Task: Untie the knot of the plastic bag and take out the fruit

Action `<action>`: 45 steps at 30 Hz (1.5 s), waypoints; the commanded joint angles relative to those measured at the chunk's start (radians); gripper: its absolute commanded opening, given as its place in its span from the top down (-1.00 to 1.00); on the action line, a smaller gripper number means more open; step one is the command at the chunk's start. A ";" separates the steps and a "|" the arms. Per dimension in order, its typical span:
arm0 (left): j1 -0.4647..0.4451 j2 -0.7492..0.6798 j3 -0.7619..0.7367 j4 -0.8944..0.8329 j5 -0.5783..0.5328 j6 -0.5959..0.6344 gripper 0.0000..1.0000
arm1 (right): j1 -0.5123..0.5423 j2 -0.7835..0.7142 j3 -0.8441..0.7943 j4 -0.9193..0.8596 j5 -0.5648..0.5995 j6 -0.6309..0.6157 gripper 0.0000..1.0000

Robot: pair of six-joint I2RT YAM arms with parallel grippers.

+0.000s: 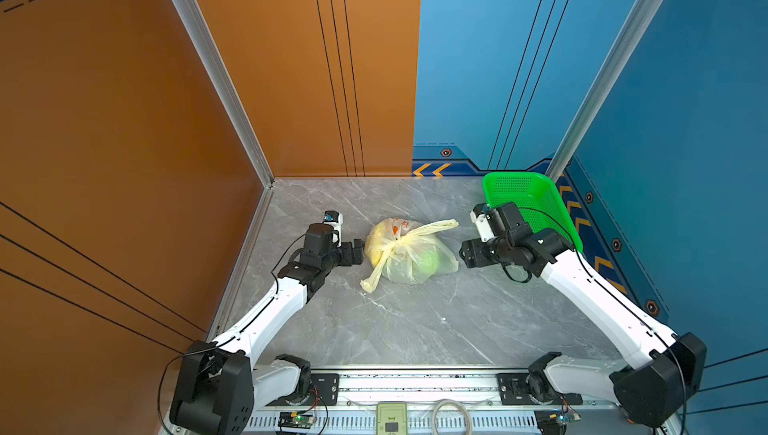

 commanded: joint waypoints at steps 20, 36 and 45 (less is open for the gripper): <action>-0.101 -0.043 0.019 -0.090 -0.033 -0.031 -0.99 | 0.294 0.557 0.311 0.199 0.329 -0.223 -0.22; -0.180 0.060 0.187 -0.261 0.024 0.141 -0.98 | 0.200 0.358 0.055 0.230 0.180 -0.269 1.00; -0.334 0.179 0.343 -0.373 0.081 0.314 -0.80 | 0.106 0.244 -0.029 0.219 0.062 -0.279 1.00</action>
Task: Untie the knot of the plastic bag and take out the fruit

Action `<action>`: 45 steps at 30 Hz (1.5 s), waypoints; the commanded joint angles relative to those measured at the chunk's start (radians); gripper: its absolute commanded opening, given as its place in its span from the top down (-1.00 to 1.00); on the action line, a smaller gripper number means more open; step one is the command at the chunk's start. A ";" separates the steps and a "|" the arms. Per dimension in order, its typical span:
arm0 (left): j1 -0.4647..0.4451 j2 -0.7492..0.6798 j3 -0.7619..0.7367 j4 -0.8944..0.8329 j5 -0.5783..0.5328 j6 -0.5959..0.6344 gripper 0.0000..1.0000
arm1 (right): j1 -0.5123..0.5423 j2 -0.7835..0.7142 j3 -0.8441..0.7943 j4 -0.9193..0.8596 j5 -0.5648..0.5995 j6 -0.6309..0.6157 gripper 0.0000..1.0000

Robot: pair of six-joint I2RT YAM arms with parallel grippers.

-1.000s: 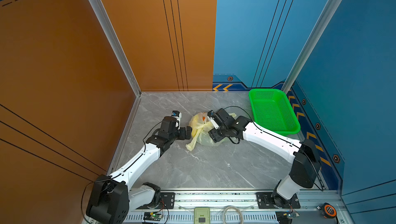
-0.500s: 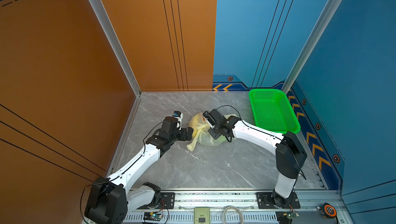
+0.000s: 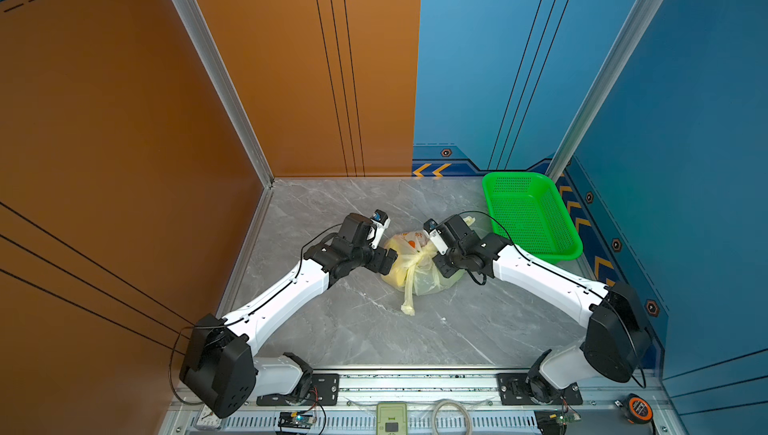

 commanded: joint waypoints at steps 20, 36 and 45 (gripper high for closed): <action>-0.107 0.222 0.072 0.121 0.050 0.143 0.03 | -0.025 -0.032 -0.010 -0.003 -0.101 0.002 1.00; -0.097 0.136 0.032 0.089 -0.035 0.146 1.00 | -0.107 -0.094 -0.039 0.014 -0.147 0.074 1.00; 0.012 -0.023 -0.112 0.112 -0.074 0.074 1.00 | -0.238 -0.214 -0.144 0.009 -0.197 0.173 1.00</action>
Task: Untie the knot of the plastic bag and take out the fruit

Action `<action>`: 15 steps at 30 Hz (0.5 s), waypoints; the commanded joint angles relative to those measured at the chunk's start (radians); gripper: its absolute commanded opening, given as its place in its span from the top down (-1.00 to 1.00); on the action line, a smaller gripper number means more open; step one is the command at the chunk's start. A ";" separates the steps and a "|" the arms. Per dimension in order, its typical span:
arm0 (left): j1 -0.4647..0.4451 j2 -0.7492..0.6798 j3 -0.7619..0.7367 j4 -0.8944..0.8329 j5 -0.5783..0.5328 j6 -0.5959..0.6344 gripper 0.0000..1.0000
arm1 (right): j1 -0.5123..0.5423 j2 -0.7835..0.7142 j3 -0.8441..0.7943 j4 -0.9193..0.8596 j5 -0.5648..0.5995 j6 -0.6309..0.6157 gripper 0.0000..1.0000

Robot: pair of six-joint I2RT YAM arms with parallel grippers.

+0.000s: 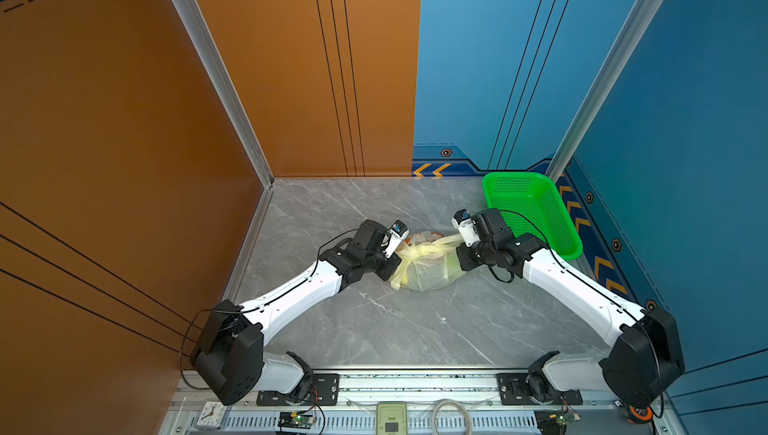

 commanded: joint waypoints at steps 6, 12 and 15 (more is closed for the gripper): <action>0.141 -0.147 -0.146 0.061 -0.035 -0.096 1.00 | -0.146 -0.073 -0.091 -0.020 -0.037 0.115 1.00; 0.127 -0.137 -0.112 0.059 0.027 -0.094 1.00 | -0.116 -0.085 -0.046 -0.063 -0.088 0.042 0.67; 0.102 -0.127 -0.083 0.057 0.021 -0.095 1.00 | -0.082 -0.145 -0.033 -0.078 -0.103 0.003 0.17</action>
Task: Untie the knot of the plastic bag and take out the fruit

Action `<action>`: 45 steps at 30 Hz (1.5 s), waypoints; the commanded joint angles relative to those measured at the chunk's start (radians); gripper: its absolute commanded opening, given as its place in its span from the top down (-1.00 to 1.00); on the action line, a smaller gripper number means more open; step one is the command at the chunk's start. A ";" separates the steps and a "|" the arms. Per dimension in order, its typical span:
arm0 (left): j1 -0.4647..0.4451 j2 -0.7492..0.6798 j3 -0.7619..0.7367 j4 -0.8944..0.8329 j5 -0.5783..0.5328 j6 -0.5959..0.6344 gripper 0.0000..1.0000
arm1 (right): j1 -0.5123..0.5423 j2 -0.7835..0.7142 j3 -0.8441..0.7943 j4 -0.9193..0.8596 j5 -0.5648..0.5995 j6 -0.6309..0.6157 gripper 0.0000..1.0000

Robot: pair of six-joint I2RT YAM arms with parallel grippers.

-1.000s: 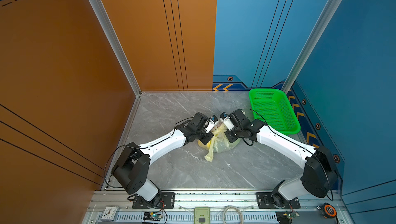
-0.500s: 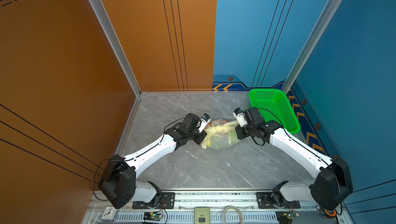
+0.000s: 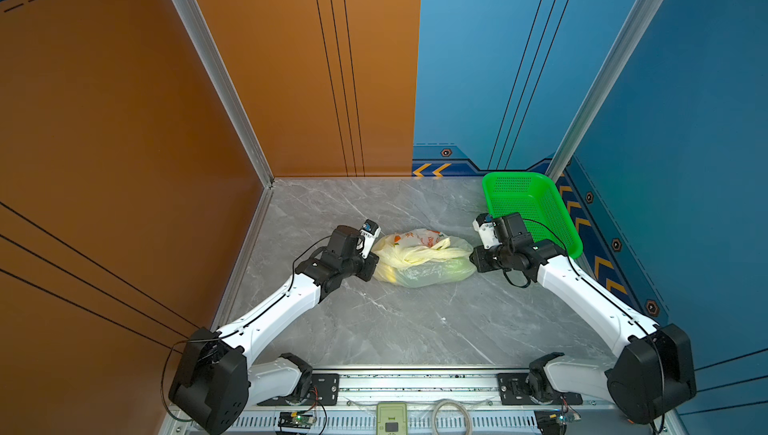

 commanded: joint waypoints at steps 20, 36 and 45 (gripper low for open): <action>-0.047 0.014 0.086 -0.001 0.008 -0.008 1.00 | 0.358 0.118 0.242 -0.052 0.144 -0.218 -0.02; -0.028 -0.023 0.049 -0.026 -0.007 0.002 1.00 | 0.221 0.021 0.177 -0.031 0.144 -0.172 1.00; 0.019 -0.041 -0.001 -0.044 -0.031 -0.009 1.00 | 0.031 -0.136 0.060 -0.006 0.027 -0.044 1.00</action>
